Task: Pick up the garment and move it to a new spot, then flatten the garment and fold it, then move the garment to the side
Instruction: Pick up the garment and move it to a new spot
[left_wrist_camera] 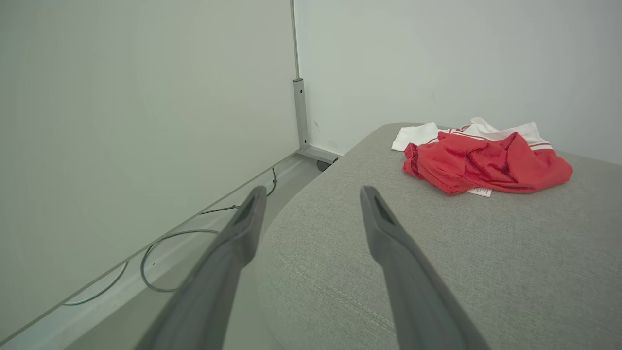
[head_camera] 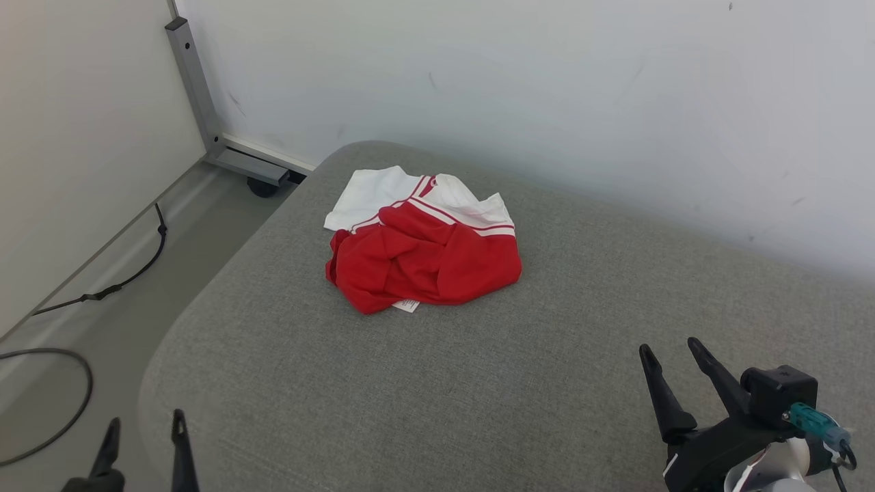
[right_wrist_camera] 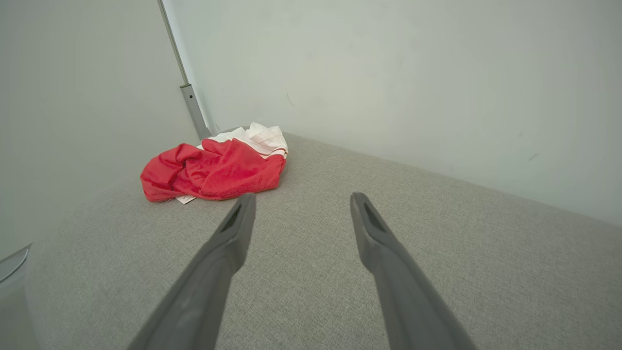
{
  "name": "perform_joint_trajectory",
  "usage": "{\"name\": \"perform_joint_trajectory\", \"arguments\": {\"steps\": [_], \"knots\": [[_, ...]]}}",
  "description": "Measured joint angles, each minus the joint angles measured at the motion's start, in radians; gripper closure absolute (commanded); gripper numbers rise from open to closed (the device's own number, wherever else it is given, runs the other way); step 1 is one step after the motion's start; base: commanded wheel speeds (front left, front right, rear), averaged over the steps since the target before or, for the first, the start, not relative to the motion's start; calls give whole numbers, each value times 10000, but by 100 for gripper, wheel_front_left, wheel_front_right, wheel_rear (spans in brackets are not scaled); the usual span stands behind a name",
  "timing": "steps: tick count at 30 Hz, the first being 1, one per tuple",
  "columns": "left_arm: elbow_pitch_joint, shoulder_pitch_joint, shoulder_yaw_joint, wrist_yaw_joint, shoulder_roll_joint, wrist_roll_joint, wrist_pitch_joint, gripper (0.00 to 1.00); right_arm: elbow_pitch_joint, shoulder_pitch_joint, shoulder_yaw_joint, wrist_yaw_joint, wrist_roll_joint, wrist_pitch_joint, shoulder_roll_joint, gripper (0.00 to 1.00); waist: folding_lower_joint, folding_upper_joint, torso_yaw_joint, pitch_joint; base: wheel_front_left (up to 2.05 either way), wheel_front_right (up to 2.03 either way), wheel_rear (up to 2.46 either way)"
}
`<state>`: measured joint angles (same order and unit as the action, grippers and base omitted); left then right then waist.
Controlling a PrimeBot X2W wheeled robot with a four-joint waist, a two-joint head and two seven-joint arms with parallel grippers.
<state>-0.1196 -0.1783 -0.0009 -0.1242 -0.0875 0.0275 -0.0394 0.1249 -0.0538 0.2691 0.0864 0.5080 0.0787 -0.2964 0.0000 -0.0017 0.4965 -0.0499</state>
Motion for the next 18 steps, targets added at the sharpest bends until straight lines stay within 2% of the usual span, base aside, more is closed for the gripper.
{"name": "perform_joint_trajectory", "arguments": {"steps": [2,10,13,18], "knots": [[4,51,-173,17,15,-31,-44,0,17,2,-6,0,0,0,2,0,0,0,-15,-3,0,0,0],[802,1900,-855,1135,-198,-464,-453,0,107,138,-13,4,4,4,77,0,-1,0,-213,-134,0,0,0],[1106,2475,-901,1404,-458,-456,-579,0,33,262,94,13,4,-65,94,0,0,0,-388,-150,0,0,0],[1728,3659,-1041,1893,-533,-610,-842,0,-305,255,148,17,-121,-186,63,0,0,0,-871,-21,0,0,0]]}}
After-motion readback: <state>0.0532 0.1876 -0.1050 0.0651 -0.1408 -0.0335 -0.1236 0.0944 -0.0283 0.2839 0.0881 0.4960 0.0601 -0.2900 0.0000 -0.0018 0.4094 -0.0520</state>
